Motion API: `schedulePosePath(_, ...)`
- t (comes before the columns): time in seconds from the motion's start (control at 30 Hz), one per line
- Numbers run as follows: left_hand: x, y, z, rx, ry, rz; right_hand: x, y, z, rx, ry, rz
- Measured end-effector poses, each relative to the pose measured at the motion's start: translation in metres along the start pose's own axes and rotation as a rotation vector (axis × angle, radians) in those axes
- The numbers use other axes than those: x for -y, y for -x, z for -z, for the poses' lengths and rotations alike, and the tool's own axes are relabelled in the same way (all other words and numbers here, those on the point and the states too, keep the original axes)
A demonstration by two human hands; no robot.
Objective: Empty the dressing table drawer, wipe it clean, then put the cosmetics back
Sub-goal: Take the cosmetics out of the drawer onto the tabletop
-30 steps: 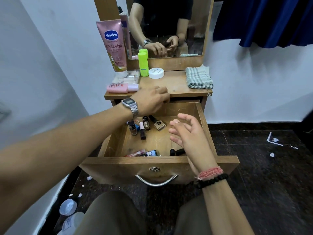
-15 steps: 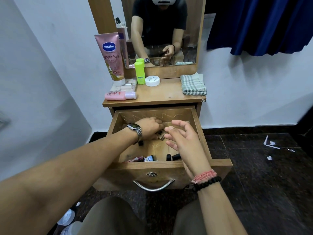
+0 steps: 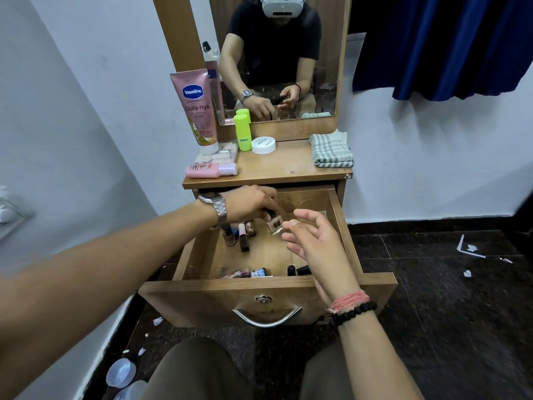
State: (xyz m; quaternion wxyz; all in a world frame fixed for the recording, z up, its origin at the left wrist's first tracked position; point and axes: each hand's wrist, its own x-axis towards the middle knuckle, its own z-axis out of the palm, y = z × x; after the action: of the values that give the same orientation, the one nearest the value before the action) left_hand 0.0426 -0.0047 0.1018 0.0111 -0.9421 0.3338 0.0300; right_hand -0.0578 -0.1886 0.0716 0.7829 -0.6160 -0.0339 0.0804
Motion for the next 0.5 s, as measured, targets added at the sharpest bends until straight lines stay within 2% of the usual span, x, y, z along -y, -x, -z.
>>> schedulePosePath(0.1,0.011,0.005,0.034,-0.134,0.043,-0.004,-0.001,0.0,0.0,0.0,0.012,0.004)
schedulePosePath(0.27,0.035,-0.003,0.091,-0.318,-0.013,0.1,-0.002,-0.001,0.0,0.002,0.049,0.0)
schedulePosePath(0.5,0.064,-0.03,0.109,-0.376,-0.049,0.392,-0.001,-0.001,0.002,0.015,0.049,0.0)
